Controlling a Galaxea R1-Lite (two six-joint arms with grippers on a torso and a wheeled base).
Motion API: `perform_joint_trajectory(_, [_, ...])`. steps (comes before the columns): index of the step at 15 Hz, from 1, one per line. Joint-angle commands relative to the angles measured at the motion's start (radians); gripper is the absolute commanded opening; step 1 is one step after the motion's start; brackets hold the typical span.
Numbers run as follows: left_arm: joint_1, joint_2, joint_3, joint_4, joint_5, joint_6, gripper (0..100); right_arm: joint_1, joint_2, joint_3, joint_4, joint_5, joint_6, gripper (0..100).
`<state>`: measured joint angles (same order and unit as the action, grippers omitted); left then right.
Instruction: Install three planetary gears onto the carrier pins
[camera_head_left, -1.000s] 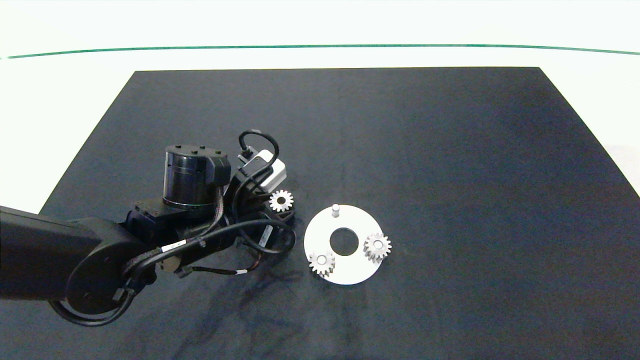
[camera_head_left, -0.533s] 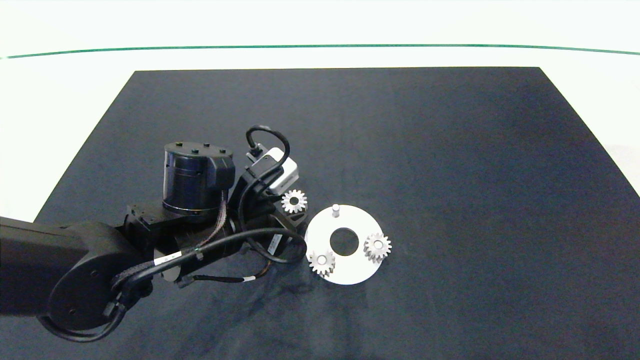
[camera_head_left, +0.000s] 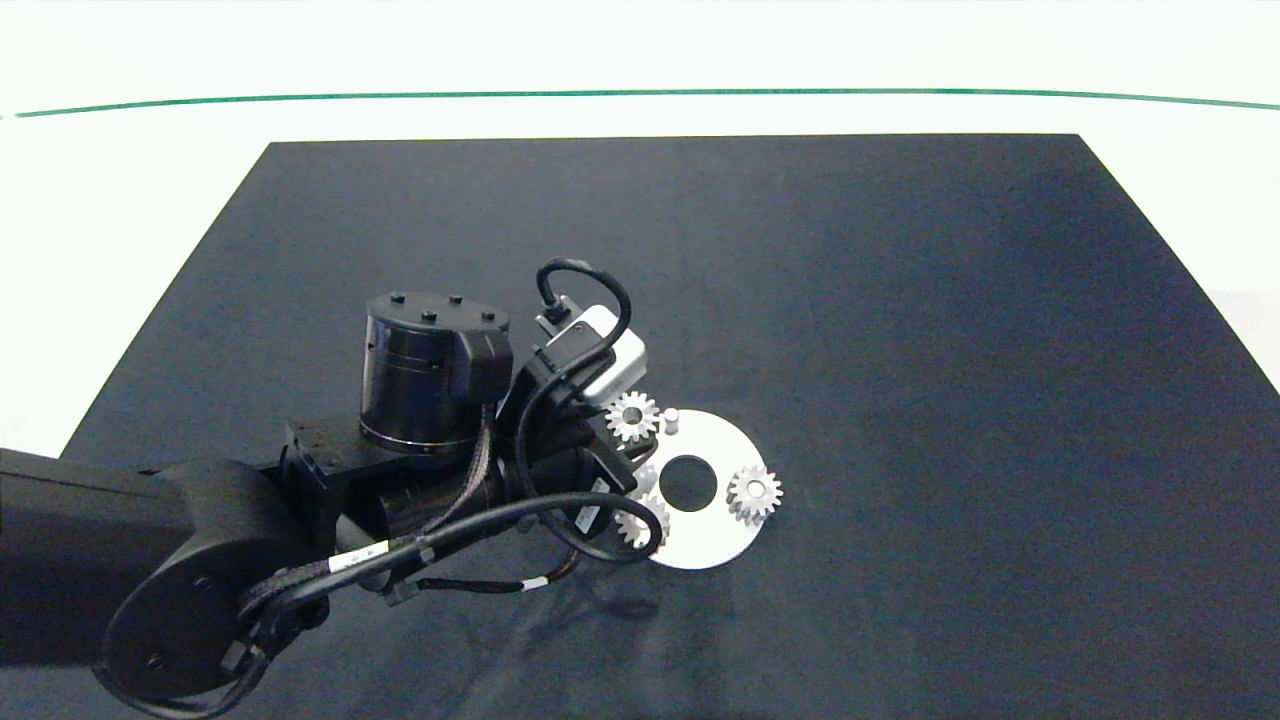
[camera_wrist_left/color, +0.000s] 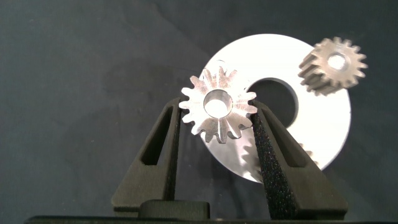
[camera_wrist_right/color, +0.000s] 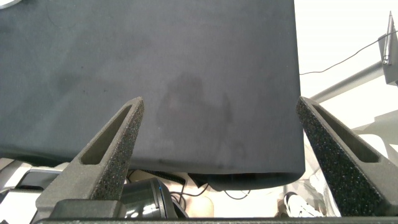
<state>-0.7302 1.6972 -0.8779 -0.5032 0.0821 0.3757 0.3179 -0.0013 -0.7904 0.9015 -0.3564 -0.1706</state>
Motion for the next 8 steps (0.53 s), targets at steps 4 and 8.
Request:
perform_joint_trajectory(4, [-0.009,0.061,-0.058,-0.003,0.005,0.003,10,0.001,0.001,-0.001,0.005,-0.001,-0.001,100])
perform_joint_trajectory(8, [-0.011,0.079,-0.075,-0.003,0.005,0.002,10,0.001,0.001,0.0,0.005,-0.001,-0.001,100])
